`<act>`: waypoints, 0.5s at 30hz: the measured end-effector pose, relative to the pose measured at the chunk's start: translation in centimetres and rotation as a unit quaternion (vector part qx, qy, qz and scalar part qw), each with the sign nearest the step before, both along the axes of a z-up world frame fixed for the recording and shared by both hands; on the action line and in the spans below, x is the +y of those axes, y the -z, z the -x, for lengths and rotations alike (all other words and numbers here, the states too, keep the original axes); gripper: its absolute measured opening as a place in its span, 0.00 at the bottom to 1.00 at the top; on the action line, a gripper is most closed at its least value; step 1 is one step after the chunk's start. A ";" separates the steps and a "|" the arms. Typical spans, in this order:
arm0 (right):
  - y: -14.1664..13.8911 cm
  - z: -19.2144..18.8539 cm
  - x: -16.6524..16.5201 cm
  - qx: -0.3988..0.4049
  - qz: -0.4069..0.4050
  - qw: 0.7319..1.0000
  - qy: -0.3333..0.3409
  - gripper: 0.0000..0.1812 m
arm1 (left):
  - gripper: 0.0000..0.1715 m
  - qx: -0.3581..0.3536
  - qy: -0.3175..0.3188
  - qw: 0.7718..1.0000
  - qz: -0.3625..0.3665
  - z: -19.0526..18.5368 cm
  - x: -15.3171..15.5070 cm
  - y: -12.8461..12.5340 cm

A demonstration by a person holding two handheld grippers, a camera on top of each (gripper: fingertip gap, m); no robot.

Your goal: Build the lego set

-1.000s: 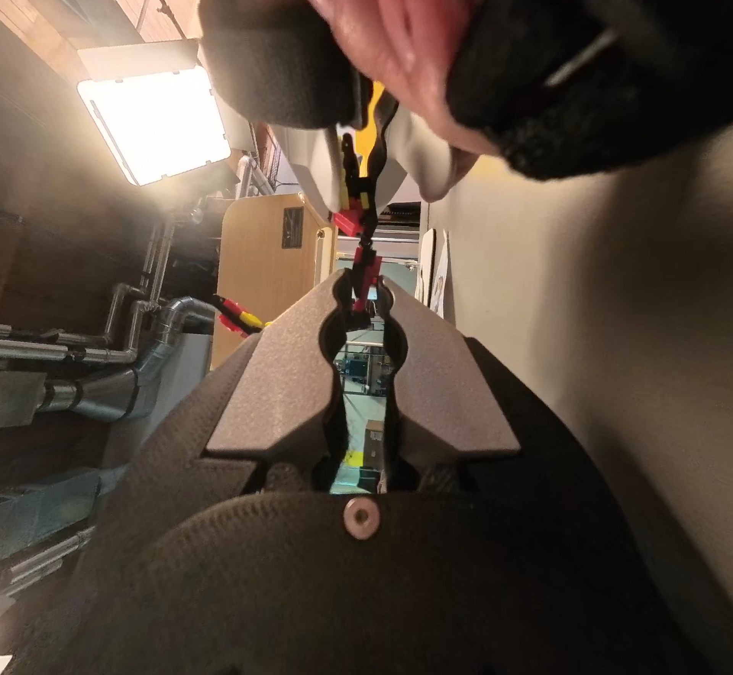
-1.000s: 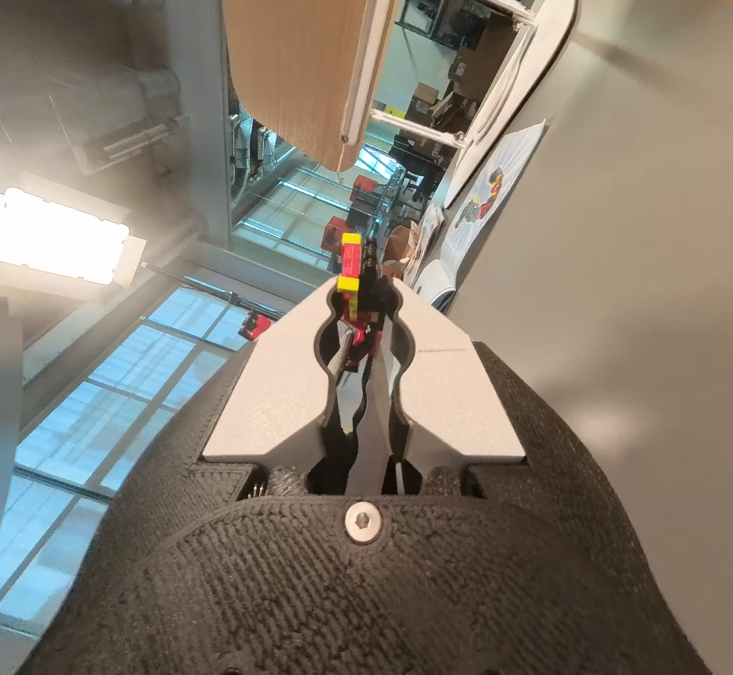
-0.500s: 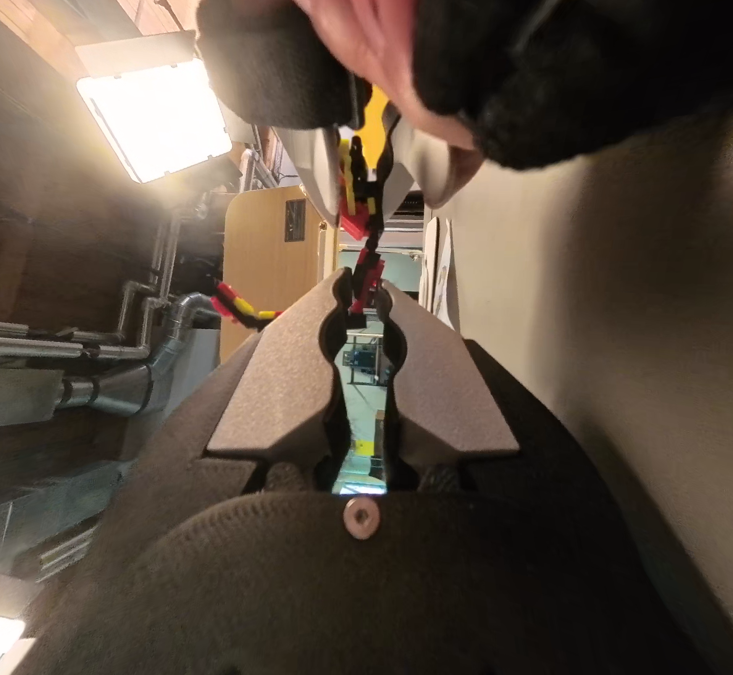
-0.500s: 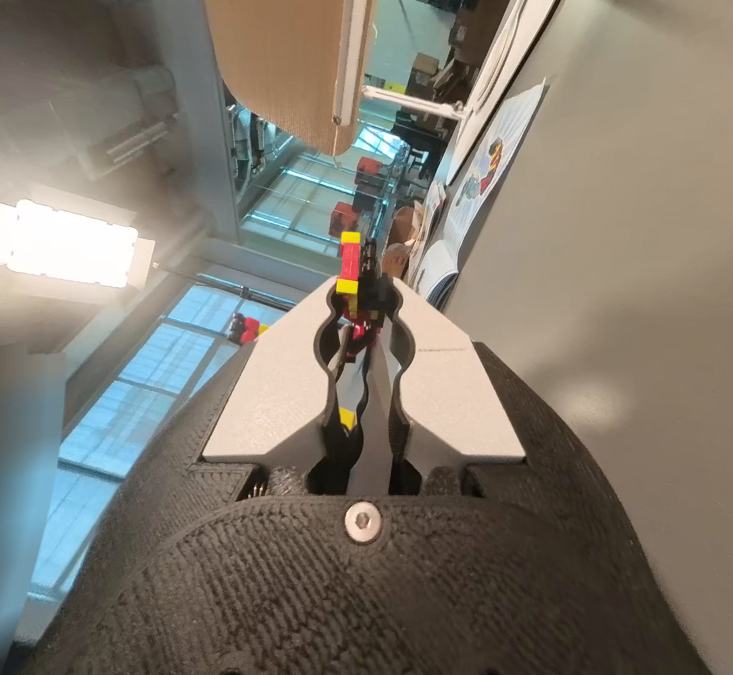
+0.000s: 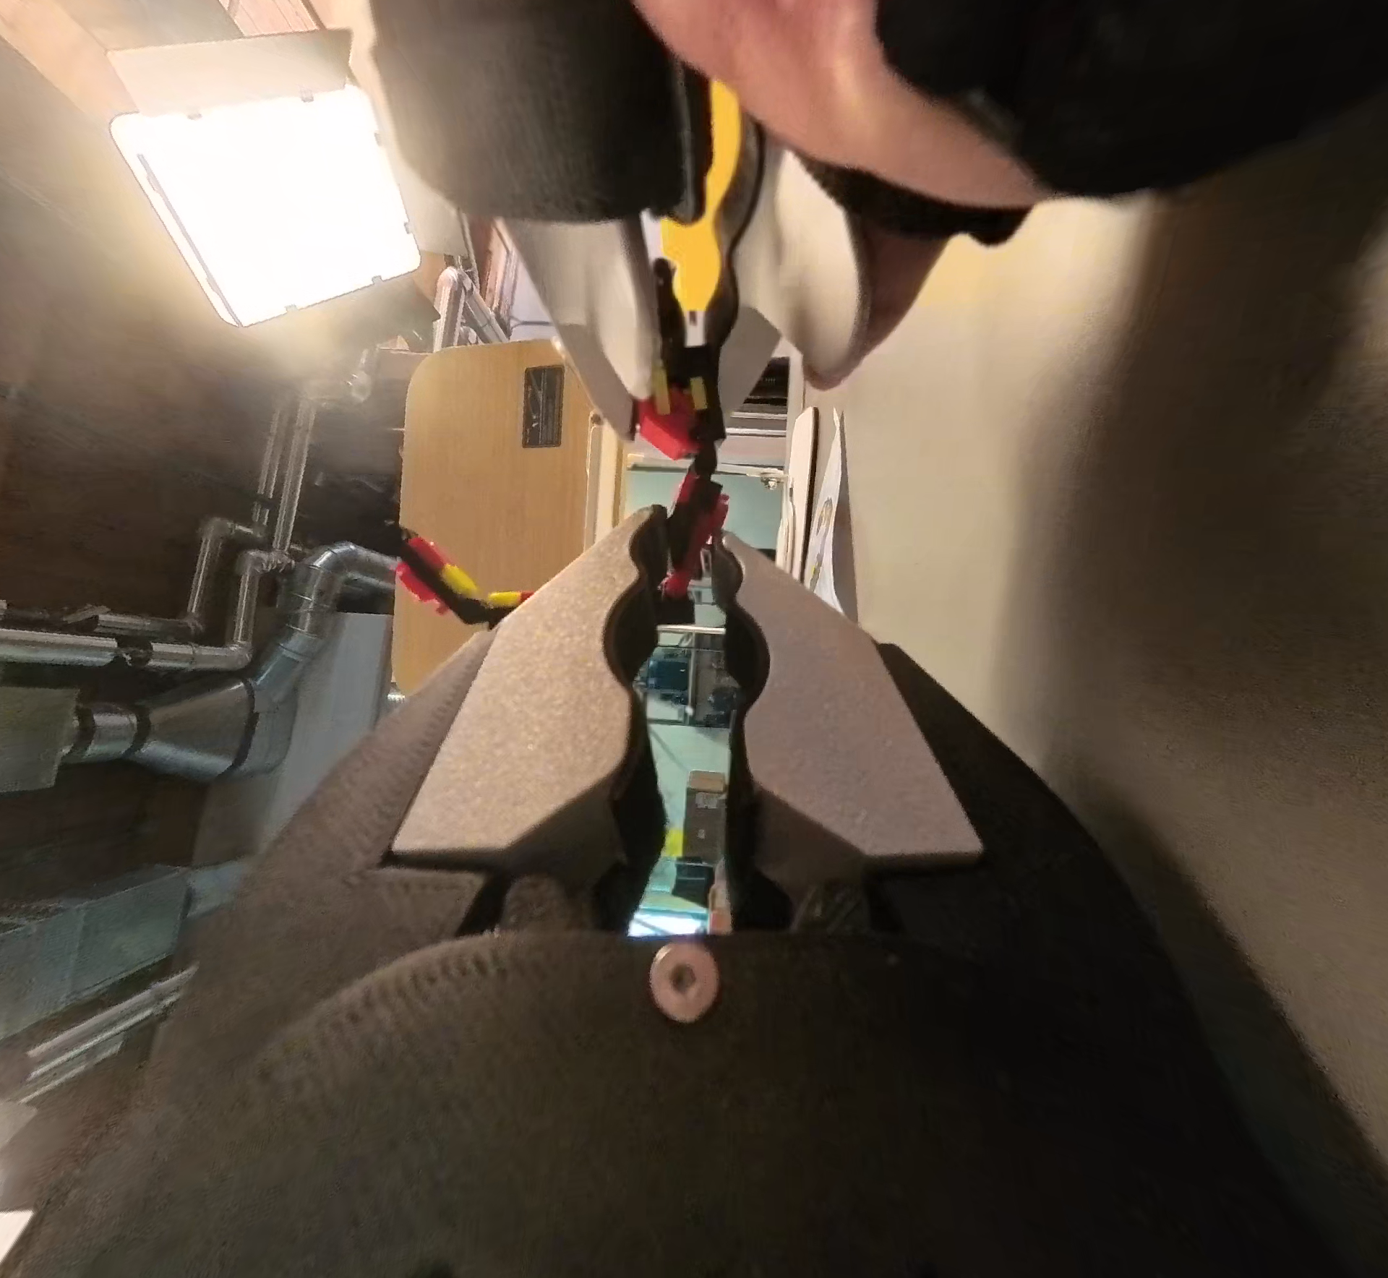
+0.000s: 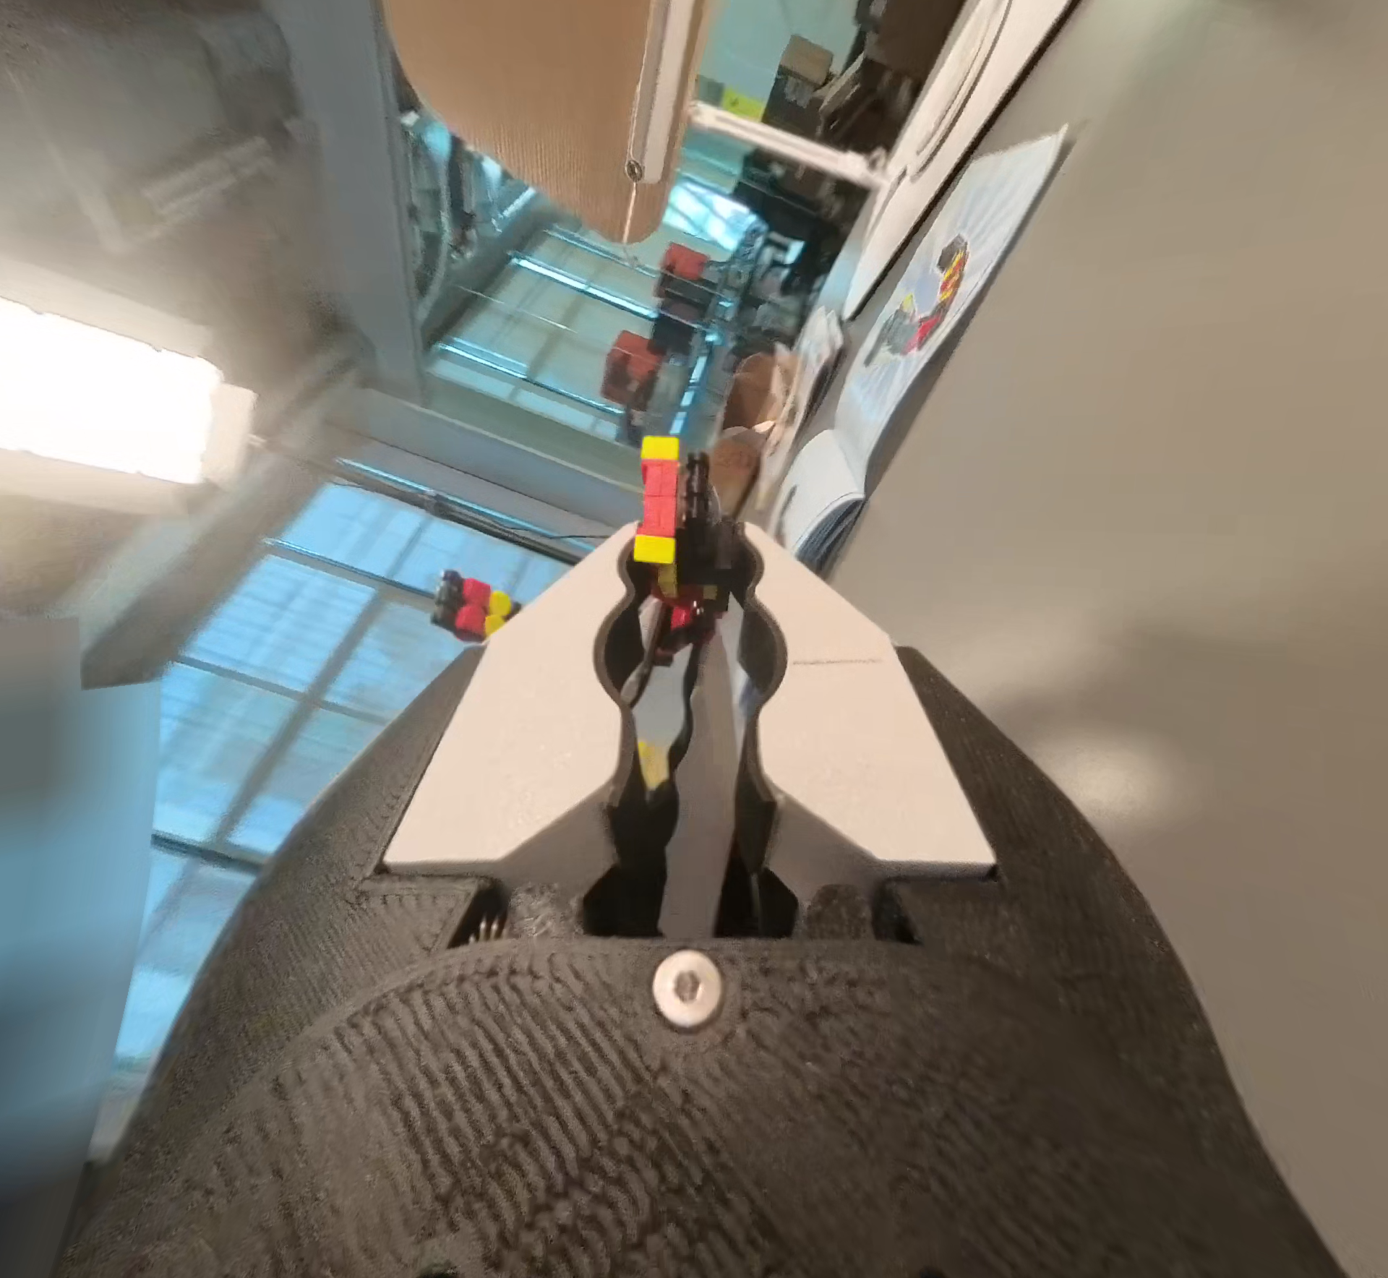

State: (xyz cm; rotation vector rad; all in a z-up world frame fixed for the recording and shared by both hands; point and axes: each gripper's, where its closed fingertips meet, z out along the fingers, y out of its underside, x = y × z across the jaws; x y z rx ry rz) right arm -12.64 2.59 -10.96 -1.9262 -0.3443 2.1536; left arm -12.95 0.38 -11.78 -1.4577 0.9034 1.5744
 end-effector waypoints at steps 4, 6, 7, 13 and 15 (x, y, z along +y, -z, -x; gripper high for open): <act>0.0 0.0 -0.2 0.032 0.087 0.995 -0.024 0.11 | 0.05 -0.011 -0.003 1.000 -0.006 0.2 0.0 -0.1; -0.1 0.1 -0.3 0.032 0.085 0.995 -0.027 0.11 | 0.05 -0.015 -0.004 1.000 -0.011 0.3 -0.1 -0.3; -0.1 0.1 -0.3 0.028 0.074 0.997 -0.025 0.11 | 0.05 -0.014 -0.005 1.000 -0.010 0.4 -0.1 -0.2; 0.0 0.4 -0.2 -0.022 -0.042 0.999 0.001 0.11 | 0.06 -0.021 -0.008 1.000 0.003 0.6 0.0 0.2; -0.1 0.4 -0.2 -0.019 -0.047 0.999 0.002 0.12 | 0.06 -0.041 -0.001 0.999 0.006 0.5 0.1 0.4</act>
